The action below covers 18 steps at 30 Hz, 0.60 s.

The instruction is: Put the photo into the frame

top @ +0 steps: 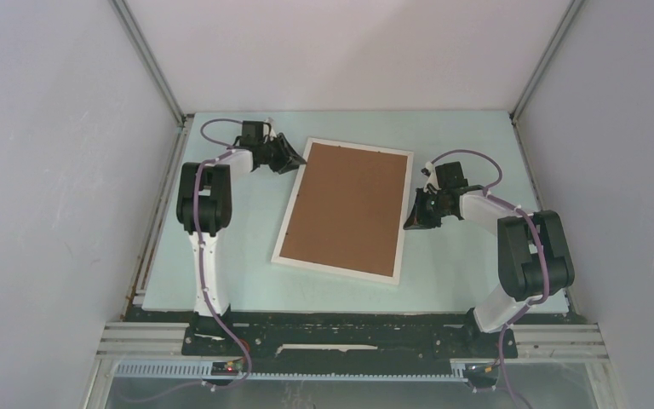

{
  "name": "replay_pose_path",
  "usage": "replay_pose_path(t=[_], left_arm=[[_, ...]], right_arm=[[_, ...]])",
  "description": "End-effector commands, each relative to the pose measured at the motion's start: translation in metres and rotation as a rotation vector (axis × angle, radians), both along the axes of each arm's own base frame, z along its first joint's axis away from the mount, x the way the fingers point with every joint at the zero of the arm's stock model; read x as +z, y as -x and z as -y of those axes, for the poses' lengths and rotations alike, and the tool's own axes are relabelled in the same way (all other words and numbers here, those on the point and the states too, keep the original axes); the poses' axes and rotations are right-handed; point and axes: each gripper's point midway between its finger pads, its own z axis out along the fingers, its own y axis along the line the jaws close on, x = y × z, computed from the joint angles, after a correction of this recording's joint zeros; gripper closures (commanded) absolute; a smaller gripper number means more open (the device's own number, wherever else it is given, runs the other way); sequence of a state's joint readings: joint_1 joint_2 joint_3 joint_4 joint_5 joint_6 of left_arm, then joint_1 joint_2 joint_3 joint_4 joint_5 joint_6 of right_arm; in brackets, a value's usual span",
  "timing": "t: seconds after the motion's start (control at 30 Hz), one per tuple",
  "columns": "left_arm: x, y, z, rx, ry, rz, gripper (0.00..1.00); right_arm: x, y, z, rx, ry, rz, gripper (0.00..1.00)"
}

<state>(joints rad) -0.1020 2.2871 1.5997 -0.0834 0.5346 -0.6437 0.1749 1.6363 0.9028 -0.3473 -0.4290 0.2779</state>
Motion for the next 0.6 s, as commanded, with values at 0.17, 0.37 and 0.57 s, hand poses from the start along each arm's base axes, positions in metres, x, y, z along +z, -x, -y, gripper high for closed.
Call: replay_pose_path(t=[0.17,0.37,0.57], left_arm=[[0.010,0.002,0.000,-0.043,-0.185,-0.005,0.59],[0.001,0.009,0.009,-0.081,-0.226,-0.025,0.59],[-0.006,0.012,0.007,-0.096,-0.319,-0.048,0.59]], right_arm=[[0.017,-0.008,-0.012,0.041,-0.040,0.068,1.00],[0.018,-0.008,-0.013,0.042,-0.042,0.070,1.00],[0.018,-0.008,-0.012,0.042,-0.040,0.071,1.00]])
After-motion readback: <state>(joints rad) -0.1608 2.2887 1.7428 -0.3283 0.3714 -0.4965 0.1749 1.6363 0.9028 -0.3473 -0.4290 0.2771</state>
